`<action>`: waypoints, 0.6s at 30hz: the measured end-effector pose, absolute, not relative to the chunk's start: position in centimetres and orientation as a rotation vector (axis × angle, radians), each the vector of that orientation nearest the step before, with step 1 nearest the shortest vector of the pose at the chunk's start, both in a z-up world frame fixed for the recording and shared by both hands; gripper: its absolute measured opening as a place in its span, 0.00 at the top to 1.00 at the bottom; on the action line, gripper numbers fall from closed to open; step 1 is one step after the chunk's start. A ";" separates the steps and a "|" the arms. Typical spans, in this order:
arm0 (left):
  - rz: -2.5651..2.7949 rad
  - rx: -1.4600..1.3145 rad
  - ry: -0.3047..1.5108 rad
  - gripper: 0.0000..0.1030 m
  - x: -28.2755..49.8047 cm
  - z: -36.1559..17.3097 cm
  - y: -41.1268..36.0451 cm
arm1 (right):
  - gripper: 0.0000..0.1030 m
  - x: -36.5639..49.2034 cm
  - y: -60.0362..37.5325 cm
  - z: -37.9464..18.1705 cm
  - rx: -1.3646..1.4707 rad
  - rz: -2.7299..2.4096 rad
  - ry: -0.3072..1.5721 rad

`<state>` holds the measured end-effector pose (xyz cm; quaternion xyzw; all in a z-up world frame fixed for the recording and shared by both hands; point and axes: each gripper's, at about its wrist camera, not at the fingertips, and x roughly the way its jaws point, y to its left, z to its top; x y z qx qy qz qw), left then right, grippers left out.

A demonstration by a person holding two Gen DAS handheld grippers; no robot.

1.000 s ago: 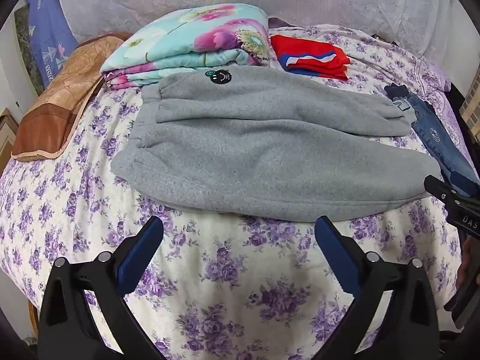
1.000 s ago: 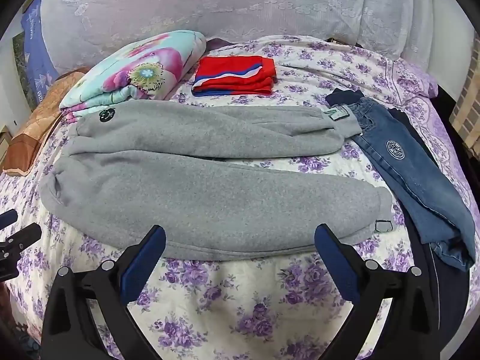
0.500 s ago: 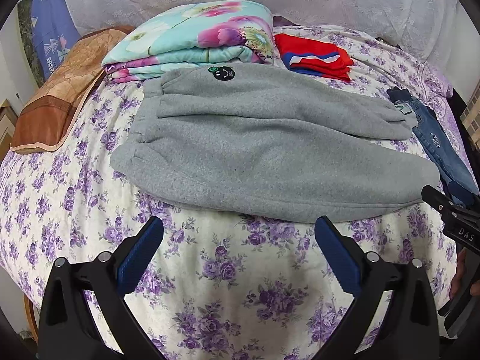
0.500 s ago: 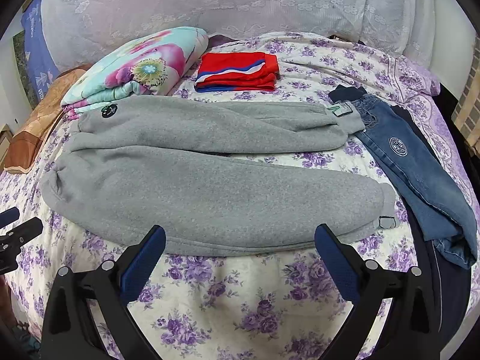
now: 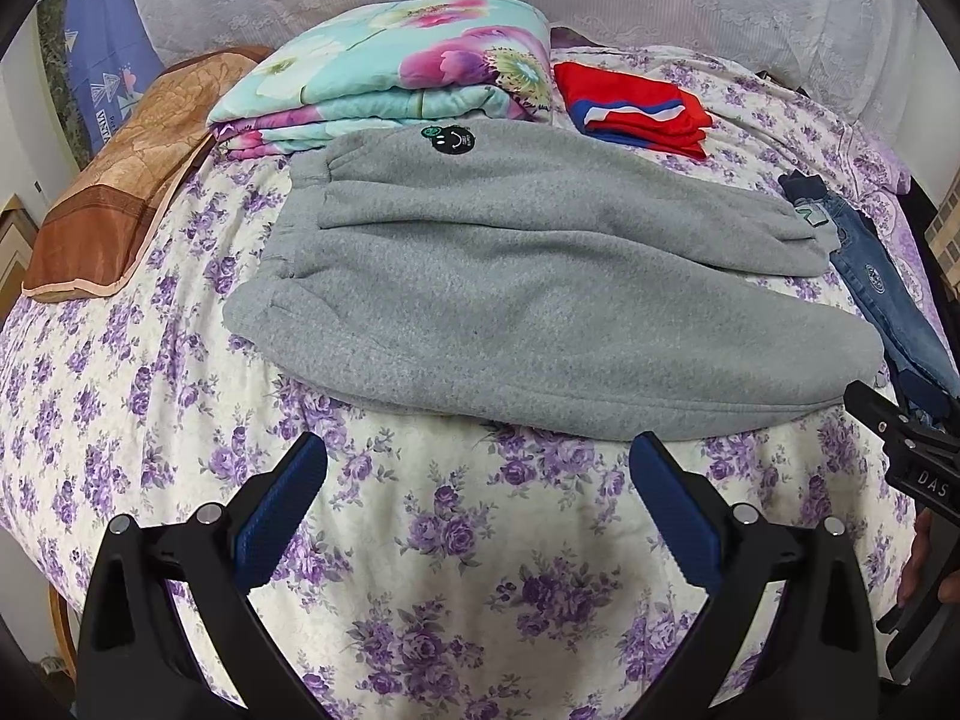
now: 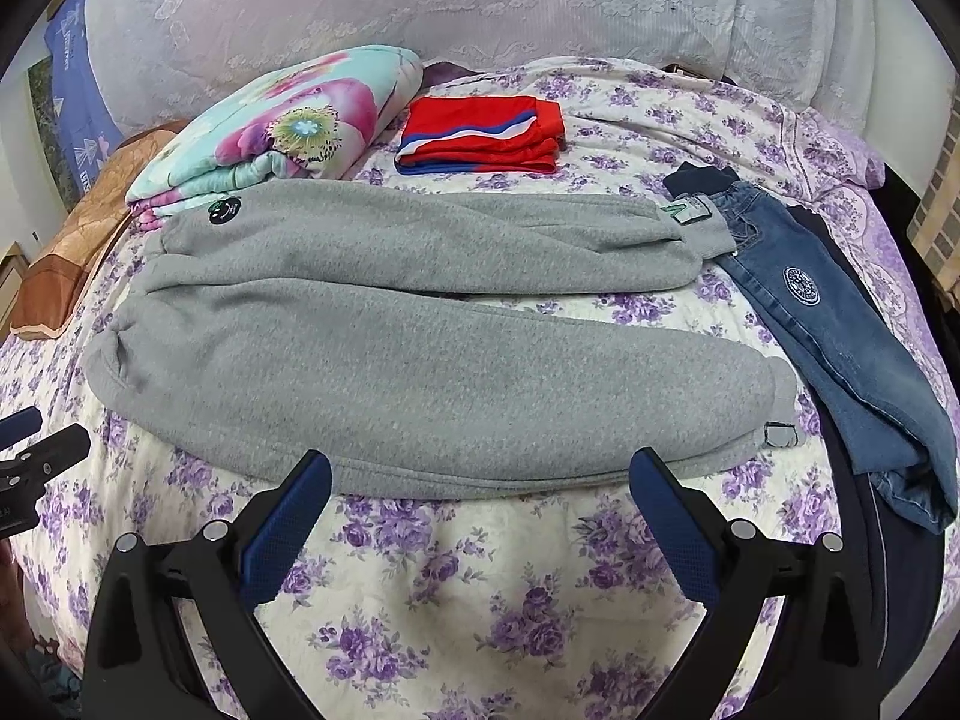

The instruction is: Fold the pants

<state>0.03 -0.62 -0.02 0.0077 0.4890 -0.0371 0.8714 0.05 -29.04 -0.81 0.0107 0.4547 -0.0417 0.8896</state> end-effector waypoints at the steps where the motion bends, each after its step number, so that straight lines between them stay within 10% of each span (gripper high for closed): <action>1: -0.078 0.017 1.022 0.04 0.0 0.0 -0.6 | 0.03 0.0 -29.0 -0.8 0.022 -0.085 0.945; 18: -0.080 0.014 1.021 0.04 -0.2 0.4 -0.8 | 0.03 -0.2 -28.5 -0.4 0.009 -0.069 0.941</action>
